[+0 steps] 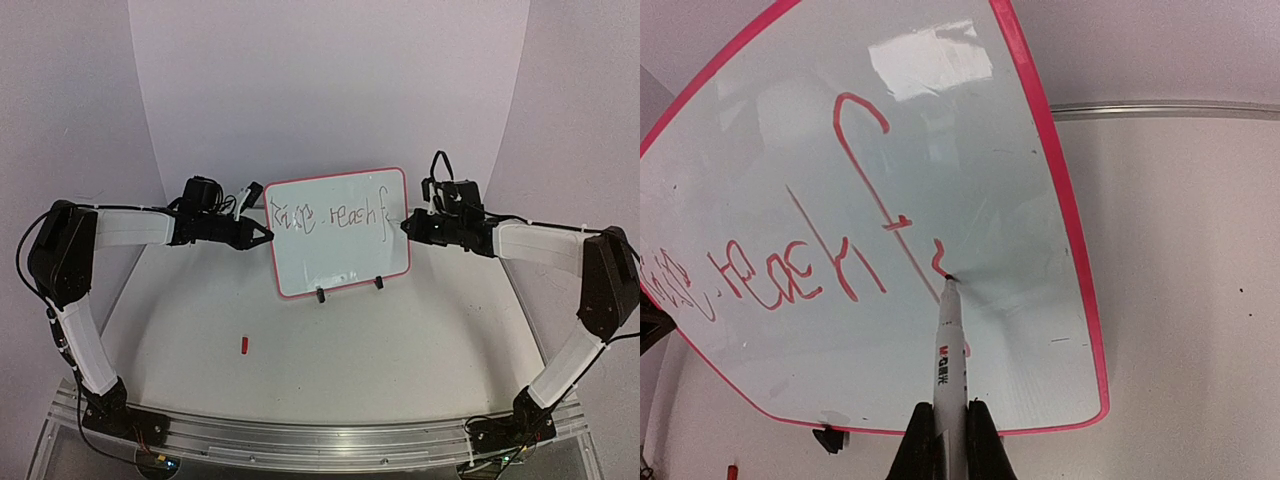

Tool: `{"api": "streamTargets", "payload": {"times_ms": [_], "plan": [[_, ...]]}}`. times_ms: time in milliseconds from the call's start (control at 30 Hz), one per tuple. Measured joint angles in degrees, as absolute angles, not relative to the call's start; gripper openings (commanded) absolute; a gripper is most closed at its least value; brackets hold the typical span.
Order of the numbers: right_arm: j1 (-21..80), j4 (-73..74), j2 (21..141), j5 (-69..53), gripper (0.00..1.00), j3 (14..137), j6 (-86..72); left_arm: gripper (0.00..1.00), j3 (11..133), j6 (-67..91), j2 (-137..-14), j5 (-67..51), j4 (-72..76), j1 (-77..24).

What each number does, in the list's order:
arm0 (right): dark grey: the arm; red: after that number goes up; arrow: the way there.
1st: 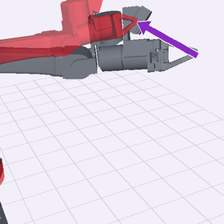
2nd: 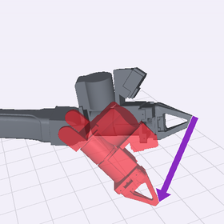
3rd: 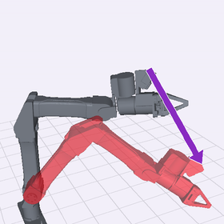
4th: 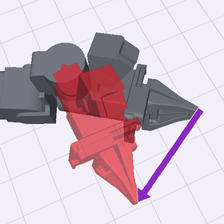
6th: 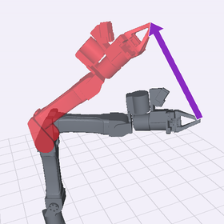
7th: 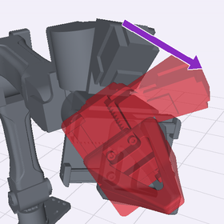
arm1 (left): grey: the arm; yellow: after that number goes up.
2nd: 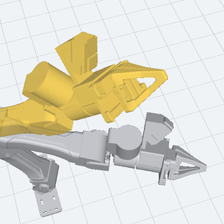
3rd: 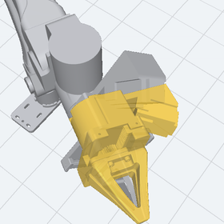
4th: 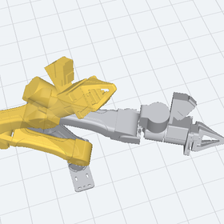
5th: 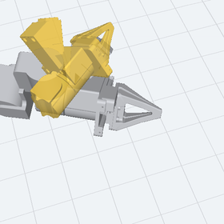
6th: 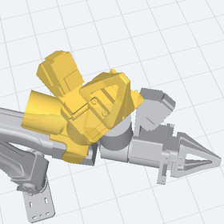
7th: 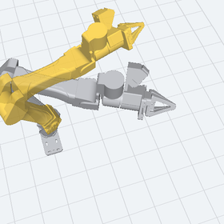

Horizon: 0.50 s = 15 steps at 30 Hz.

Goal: Write a sentence on the whiteboard

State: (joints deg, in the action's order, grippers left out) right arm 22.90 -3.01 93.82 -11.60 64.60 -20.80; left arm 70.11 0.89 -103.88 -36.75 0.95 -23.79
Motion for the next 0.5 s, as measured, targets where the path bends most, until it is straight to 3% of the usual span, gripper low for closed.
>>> {"api": "streamTargets", "payload": {"times_ms": [500], "plan": [[22.90, -1.26, 93.65, -9.74, 0.00, 66.76, -19.53, 0.00, 70.11, 0.89, -103.88, -36.75, 0.95, -23.79]]}}
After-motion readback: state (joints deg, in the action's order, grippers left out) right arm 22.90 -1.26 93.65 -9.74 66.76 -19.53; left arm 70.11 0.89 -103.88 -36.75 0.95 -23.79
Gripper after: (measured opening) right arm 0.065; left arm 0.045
